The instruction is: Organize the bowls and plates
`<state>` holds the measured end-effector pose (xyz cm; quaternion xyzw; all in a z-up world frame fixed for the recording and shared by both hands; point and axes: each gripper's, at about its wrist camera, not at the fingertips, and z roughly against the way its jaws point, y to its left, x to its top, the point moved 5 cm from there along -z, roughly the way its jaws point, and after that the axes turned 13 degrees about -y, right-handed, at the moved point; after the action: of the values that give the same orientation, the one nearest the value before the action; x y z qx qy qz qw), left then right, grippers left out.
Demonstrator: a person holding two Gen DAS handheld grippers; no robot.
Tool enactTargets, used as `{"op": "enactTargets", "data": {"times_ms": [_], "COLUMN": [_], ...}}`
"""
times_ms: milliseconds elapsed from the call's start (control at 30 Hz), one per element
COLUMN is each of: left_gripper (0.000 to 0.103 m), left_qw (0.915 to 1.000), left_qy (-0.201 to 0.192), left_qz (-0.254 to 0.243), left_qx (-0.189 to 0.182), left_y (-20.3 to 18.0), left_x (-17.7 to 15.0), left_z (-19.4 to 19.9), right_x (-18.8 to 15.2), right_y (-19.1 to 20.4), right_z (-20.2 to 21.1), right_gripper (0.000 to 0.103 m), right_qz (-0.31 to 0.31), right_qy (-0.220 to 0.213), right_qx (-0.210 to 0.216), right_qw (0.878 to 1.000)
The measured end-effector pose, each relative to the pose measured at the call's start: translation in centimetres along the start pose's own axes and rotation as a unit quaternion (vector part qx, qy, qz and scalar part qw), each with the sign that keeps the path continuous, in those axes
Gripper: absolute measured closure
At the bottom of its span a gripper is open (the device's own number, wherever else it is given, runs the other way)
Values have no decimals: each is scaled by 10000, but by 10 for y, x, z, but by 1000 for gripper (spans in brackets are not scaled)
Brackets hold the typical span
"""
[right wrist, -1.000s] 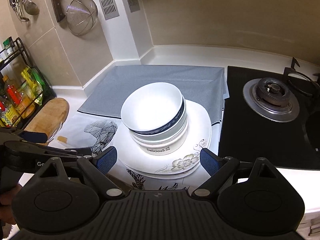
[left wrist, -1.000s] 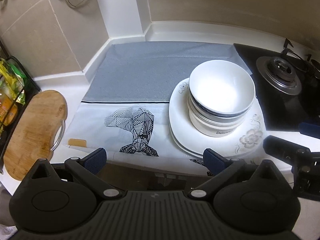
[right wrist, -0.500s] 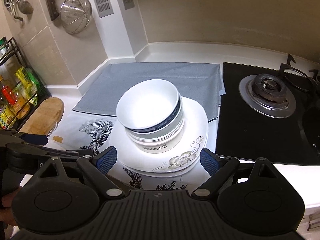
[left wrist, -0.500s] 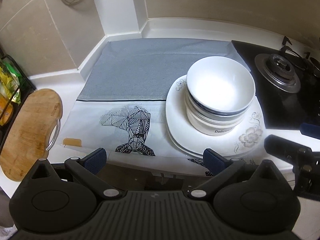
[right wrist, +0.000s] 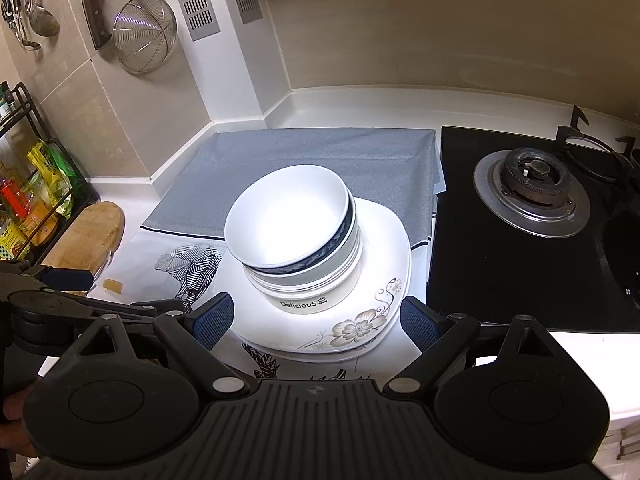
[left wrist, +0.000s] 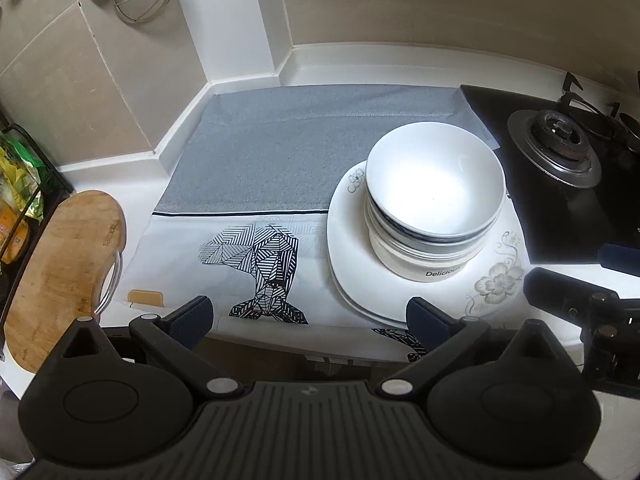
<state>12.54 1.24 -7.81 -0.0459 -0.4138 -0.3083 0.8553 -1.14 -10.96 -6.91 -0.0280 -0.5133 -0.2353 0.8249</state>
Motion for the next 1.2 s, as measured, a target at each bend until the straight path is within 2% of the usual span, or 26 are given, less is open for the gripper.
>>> {"op": "enactTargets", "data": {"times_ms": [1200], "left_gripper": [0], "left_qw": [10000], "left_qy": [-24], "left_qz": [-56], "left_qx": [2], "left_y": [-2], "left_x": [0], "left_z": [2], "right_x": [0], "right_y": [-3], "right_z": [-1], "right_gripper": [11], "right_qz": [-21], "right_qy": [16], "right_qx": [6], "right_qw": [10000]}}
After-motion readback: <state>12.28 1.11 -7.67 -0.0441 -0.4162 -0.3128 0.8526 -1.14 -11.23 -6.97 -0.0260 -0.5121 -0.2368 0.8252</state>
